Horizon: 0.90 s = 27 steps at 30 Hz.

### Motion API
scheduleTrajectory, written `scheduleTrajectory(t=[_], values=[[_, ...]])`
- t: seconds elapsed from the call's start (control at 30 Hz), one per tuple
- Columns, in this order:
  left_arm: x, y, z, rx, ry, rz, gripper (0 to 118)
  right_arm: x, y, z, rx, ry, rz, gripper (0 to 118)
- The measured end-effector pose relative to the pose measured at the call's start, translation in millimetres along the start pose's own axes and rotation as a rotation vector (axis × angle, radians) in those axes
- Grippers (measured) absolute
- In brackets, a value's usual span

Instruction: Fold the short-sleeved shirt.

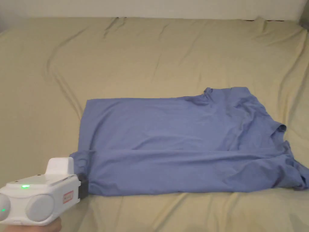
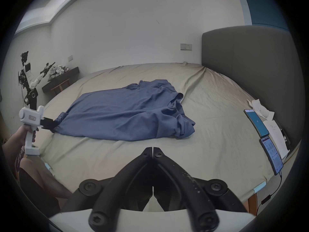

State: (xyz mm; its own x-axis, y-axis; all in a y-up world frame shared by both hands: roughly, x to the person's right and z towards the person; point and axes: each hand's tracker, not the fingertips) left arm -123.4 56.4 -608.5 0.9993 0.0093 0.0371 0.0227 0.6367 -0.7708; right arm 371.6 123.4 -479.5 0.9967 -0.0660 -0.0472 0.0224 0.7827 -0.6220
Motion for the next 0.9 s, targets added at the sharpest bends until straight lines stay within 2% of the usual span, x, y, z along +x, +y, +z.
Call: scheduleTrajectory(t=[0.07, 0.1, 0.13, 0.2, 0.23, 0.27, 0.4, 0.43, 0.47, 0.53, 0.57, 0.63, 0.7, 0.9], values=[[3.2, -1.8, 14.3, 0.045, 0.027, -0.020, 3, 16.3, 1.4, -16.1, -0.007, -0.003, 0.008, 3], [1.7, -1.7, 18.8, 0.066, 0.048, -0.029, 3, 22.3, 5.4, -26.5, -0.024, -0.011, 0.028, 10], [-1.2, -0.9, 23.2, 0.085, 0.067, -0.034, 3, 27.5, 10.6, -37.5, -0.057, -0.029, 0.054, 38], [-5.2, 2.9, 36.4, 0.114, 0.074, -0.011, 3, 43.8, 17.3, -67.6, -0.057, -0.054, 0.055, 95], [-9.2, 5.5, 38.3, 0.113, 0.064, -0.001, 2, 51.7, 22.4, -82.2, -0.083, -0.061, 0.045, 116], [-12.1, 7.6, 38.6, 0.106, 0.052, 0.018, 3, 59.5, 27.3, -98.0, -0.124, -0.053, 0.026, 117], [-11.0, 13.8, 38.1, 0.082, 0.046, 0.043, 2, 86.4, 34.0, -150.2, -0.109, -0.052, -0.051, 109], [-9.6, 15.4, 35.8, 0.074, 0.047, 0.042, 2, 91.9, 33.2, -159.4, -0.149, -0.062, -0.084, 97], [-7.7, 15.1, 34.6, 0.068, 0.050, 0.038, 3, 93.0, 31.0, -167.4, -0.188, -0.047, -0.106, 76], [-5.1, 13.6, 33.7, 0.058, 0.050, 0.038, 3, 89.2, 20.2, -170.6, -0.177, 0.048, -0.104, 26], [-6.0, 14.4, 33.8, 0.054, 0.051, 0.036, 3, 86.1, 17.0, -166.2, -0.132, 0.074, -0.098, 16], [-5.7, 14.2, 36.0, 0.048, 0.051, 0.025, 2, 76.6, 15.6, -157.6, -0.153, 0.041, -0.099, 16], [-9.6, 17.7, 43.2, 0.056, 0.042, 0.025, 3, 84.6, 15.6, -146.1, -0.146, 0.047, -0.097, 15], [-32.6, 24.0, 88.8, 0.080, -0.064, 0.088, 3, 83.2, 25.6, -53.3, -0.053, 0.088, -0.007, 16]])
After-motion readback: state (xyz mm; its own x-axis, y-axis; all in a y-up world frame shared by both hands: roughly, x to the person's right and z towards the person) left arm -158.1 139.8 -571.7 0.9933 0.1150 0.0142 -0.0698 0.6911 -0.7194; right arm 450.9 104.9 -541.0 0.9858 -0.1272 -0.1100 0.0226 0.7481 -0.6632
